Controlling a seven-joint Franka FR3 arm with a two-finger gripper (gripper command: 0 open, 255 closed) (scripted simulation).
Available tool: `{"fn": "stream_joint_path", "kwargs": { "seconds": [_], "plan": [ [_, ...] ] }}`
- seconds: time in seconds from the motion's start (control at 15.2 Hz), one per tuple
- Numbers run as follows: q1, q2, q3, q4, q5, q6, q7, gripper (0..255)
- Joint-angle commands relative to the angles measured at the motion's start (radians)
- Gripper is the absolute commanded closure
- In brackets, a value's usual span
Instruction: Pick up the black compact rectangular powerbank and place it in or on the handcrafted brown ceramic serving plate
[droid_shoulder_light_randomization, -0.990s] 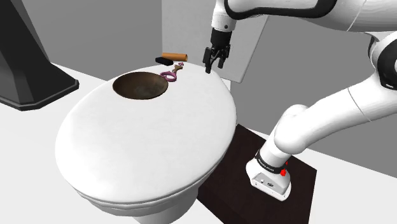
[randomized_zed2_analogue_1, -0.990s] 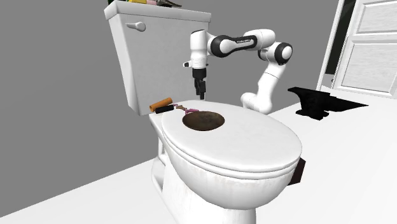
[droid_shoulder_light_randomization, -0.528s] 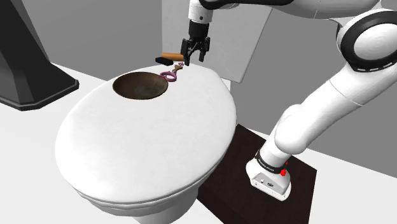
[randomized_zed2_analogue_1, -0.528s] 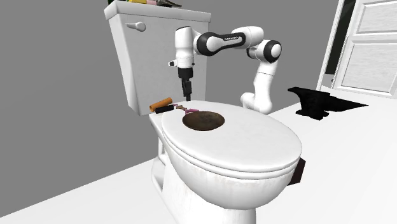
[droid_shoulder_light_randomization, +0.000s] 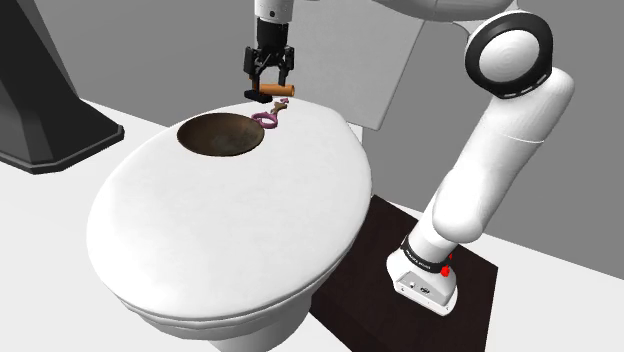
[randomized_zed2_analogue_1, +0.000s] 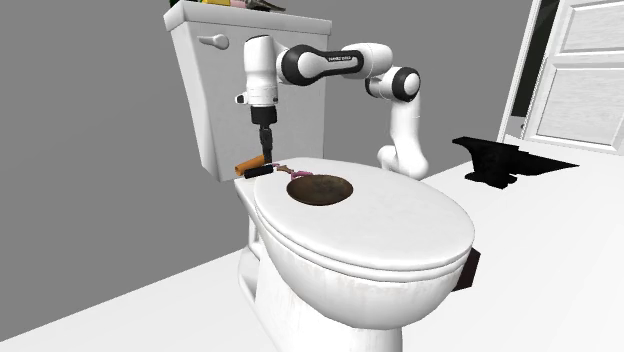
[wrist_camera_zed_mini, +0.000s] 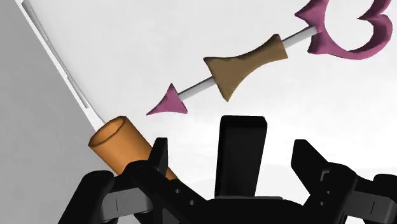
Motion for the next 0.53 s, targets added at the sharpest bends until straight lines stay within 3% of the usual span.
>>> {"fn": "stream_joint_path", "kwargs": {
  "seconds": [0.0, 0.07, 0.46],
  "plan": [
    [0.007, 0.085, 0.006, 0.124, -0.006, -0.036, 0.018, 0],
    [0.009, 0.104, 0.007, 0.150, -0.007, -0.043, 0.022, 0],
    [0.010, 0.089, 0.007, 0.049, -0.005, 0.043, 0.021, 0]
  ]
}}
